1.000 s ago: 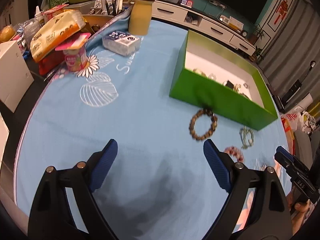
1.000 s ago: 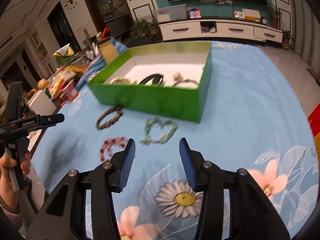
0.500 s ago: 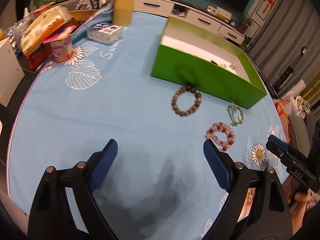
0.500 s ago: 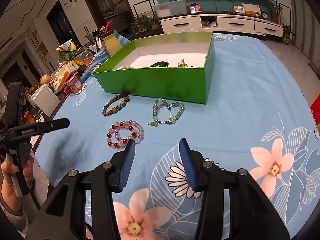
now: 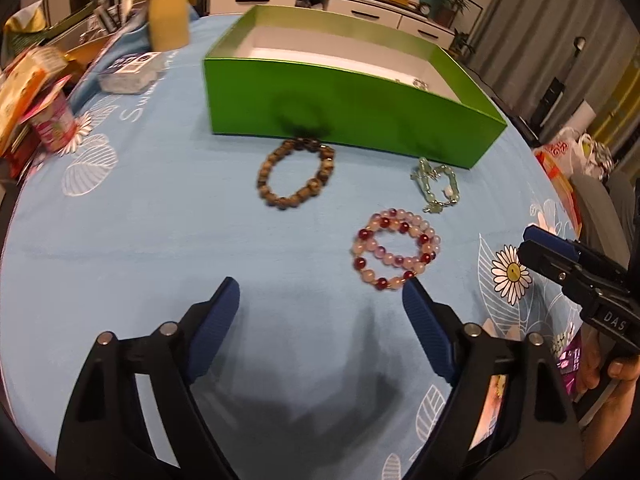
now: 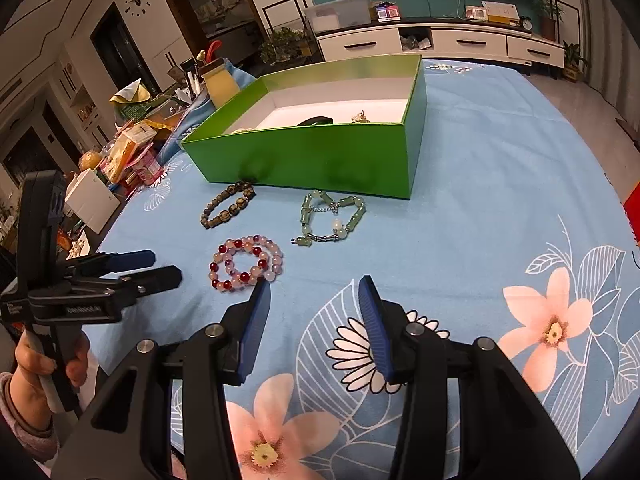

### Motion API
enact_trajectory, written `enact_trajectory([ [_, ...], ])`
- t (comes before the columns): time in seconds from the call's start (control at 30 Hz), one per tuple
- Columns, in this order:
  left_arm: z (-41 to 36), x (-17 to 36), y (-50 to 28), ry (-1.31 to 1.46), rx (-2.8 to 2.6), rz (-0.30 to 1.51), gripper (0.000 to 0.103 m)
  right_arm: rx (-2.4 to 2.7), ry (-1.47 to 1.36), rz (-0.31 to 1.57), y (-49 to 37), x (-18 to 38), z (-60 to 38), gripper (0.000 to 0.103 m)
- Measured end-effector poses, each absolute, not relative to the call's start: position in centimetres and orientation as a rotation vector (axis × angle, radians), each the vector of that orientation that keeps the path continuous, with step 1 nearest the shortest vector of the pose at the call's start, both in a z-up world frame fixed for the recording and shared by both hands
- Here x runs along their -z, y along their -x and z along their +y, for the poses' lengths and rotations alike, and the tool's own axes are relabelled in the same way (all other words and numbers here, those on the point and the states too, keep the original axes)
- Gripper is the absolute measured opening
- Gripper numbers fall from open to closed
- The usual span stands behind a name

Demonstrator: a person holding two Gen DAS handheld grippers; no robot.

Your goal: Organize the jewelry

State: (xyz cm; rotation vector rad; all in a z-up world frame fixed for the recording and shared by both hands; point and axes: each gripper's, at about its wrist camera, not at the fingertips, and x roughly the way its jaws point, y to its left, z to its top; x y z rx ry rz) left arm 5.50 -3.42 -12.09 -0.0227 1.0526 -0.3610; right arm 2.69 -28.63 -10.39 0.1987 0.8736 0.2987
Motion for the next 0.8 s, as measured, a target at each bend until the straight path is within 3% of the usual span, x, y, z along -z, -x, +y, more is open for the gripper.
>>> enact_trajectory([
  [0.2,-5.3,13.2,-6.6,-0.029,0.363,1.061,0.063,-0.295,-0.204,0.877,-2.8,10.6,-28.9,0.046],
  [0.33,-6.2,13.6,-6.8,-0.077,0.36,1.034,0.045,-0.291,-0.21,0.879,-3.0,10.7,-29.2,0.046],
  [0.47,-7.3,13.7,-6.7,-0.14,0.375,1.012,0.035,-0.29,-0.215,0.88,-3.0,10.9,-29.4,0.046],
  [0.53,-7.8,13.7,-6.7,-0.157,0.384,1.006,0.027,-0.292,-0.214,0.881,-3.1,10.9,-29.4,0.046],
  [0.6,-7.9,13.6,-6.9,-0.155,0.39,1.005,0.012,-0.294,-0.213,0.884,-3.1,11.0,-29.3,0.046],
  [0.8,-6.4,13.1,-7.1,-0.063,0.39,1.015,0.007,-0.299,-0.2,0.892,-3.2,11.2,-28.9,0.046],
])
